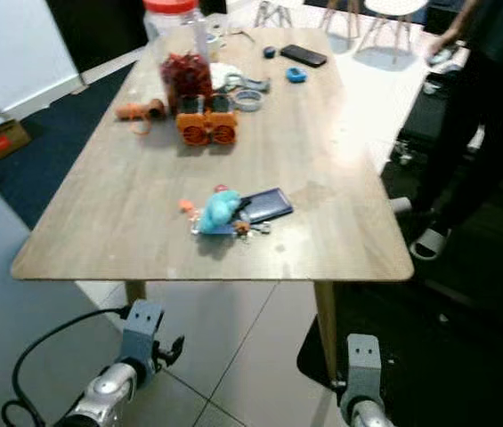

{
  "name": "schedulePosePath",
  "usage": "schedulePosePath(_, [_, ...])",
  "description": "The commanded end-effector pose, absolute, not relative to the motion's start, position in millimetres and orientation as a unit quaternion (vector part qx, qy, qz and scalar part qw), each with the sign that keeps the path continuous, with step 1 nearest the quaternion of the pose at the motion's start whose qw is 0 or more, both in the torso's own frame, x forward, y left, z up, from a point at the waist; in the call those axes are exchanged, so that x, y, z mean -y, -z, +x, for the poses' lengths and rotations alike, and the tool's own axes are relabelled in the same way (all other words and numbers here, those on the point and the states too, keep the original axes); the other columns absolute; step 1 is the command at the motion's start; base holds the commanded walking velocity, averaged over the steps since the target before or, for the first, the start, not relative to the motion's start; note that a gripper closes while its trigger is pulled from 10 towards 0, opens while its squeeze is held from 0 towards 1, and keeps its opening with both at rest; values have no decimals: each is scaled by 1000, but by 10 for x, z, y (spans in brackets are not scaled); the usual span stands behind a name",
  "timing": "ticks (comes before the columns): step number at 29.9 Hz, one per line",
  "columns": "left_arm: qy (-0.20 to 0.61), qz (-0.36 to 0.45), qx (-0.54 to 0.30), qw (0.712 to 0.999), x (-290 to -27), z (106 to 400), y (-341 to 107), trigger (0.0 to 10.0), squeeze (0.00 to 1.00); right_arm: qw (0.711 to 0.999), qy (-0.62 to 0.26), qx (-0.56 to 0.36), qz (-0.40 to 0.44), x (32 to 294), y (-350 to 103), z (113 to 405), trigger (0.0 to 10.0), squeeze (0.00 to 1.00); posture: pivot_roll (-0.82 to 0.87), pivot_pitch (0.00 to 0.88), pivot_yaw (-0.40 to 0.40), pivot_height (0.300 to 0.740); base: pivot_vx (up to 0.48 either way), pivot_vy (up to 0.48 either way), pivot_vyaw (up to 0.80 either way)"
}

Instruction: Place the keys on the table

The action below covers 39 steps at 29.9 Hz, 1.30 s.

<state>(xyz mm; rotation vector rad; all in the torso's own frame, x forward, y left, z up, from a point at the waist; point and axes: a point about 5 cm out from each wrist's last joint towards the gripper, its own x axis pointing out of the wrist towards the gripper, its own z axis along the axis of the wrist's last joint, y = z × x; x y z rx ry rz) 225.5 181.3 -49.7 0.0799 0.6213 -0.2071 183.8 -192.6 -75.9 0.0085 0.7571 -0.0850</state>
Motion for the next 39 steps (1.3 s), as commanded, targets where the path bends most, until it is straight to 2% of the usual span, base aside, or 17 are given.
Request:
schedulePosePath(1, [96, 38, -317, 943, -1831, 2199, 539, 10000, 0, 923, 40, -382, 2, 1923, 788, 1794, 10000, 0, 53, 30, -20, 740, 0, 0, 800])
schedulePosePath(16, [81, 58, -318, 943, -1930, 2154, 551, 10000, 0, 923, 18, -385, -9, 1836, 792, 1817, 10000, 0, 70, 17, -34, 740, 0, 0, 800])
schedulePosePath(20, [66, 42, -327, 942, -1915, 2186, 551, 10000, 0, 922, 17, -386, -9, 1829, 794, 1815, 10000, 0, 66, 11, -34, 740, 0, 0, 800])
schedulePosePath(39, [83, 60, -312, 945, -1836, 2243, 517, 10000, 0, 923, 21, -383, -10, 1841, 785, 1830, 10000, 0, 63, 9, -29, 740, 0, 0, 800])
